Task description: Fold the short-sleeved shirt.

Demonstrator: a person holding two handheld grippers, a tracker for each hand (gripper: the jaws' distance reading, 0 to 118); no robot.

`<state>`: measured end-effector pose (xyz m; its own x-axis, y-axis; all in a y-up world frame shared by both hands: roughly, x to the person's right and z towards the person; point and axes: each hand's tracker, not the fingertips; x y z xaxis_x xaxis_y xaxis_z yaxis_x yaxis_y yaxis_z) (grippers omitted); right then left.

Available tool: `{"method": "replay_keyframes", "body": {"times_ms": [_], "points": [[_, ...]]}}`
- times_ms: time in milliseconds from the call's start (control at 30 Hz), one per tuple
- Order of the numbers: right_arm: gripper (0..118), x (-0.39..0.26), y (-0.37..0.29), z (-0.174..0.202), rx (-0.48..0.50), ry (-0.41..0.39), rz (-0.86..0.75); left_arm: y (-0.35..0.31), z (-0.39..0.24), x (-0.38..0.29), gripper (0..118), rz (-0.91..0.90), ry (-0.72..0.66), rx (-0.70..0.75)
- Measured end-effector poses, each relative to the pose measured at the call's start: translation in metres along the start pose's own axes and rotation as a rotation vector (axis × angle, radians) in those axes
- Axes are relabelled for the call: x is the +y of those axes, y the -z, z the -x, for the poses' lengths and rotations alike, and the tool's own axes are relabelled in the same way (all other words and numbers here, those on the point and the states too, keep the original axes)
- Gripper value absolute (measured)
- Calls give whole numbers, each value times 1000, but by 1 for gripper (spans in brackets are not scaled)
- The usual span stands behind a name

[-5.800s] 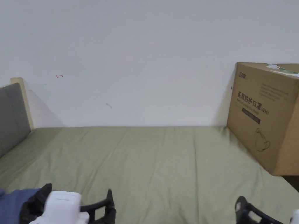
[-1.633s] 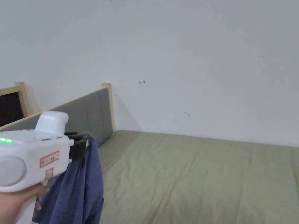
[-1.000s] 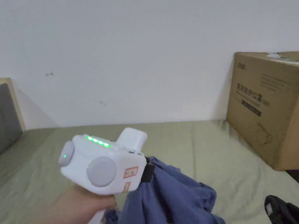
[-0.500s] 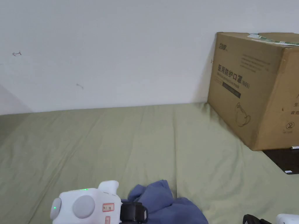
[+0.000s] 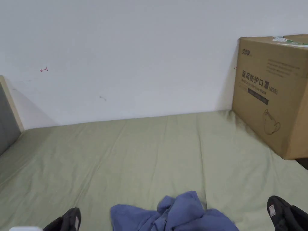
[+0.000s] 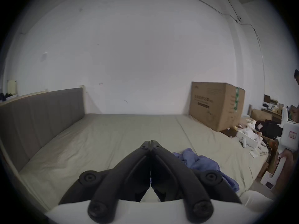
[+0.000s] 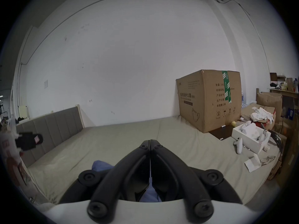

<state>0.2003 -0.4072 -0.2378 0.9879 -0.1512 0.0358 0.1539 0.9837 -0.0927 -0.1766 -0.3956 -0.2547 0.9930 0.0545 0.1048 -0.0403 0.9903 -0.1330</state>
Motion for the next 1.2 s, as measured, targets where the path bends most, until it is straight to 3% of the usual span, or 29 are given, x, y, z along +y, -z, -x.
{"method": "replay_keyframes", "body": {"times_ms": [100,267,400,567,700,733,767,800,833,1033,1067,1100,1133,1200], "points": [[0,1,-2,4,9,17,-14,-5,0,-10,0,18,-33,55],[0,3,3,4,19,-17,18,36,3,25,0,25,-21,17],[0,2,11,-2,12,5,54,150,18,46,0,448,-103,-67],[0,-6,29,-12,-7,16,98,286,36,-16,3,809,-176,-142],[0,-13,51,-19,-35,9,151,340,43,-66,34,879,-196,-99],[0,-16,56,-21,-40,13,159,350,43,-76,69,901,-205,-96],[0,-18,61,-23,-46,17,168,360,41,-87,114,939,-195,-80],[0,-20,65,-24,-49,20,175,363,39,-85,117,878,-194,-107],[0,-23,70,-25,-54,21,184,368,40,-93,110,885,-167,-96],[0,-36,90,-24,-61,14,244,381,10,-134,109,997,60,-107],[0,-37,91,-23,-59,14,247,374,3,-133,106,940,117,-93],[0,-38,92,-22,-58,12,248,362,0,-136,97,885,126,-82],[0,-38,92,-21,-55,11,248,352,-5,-131,79,845,119,-92],[0,-39,93,-19,-43,10,243,331,-20,-122,6,775,157,-98]]}}
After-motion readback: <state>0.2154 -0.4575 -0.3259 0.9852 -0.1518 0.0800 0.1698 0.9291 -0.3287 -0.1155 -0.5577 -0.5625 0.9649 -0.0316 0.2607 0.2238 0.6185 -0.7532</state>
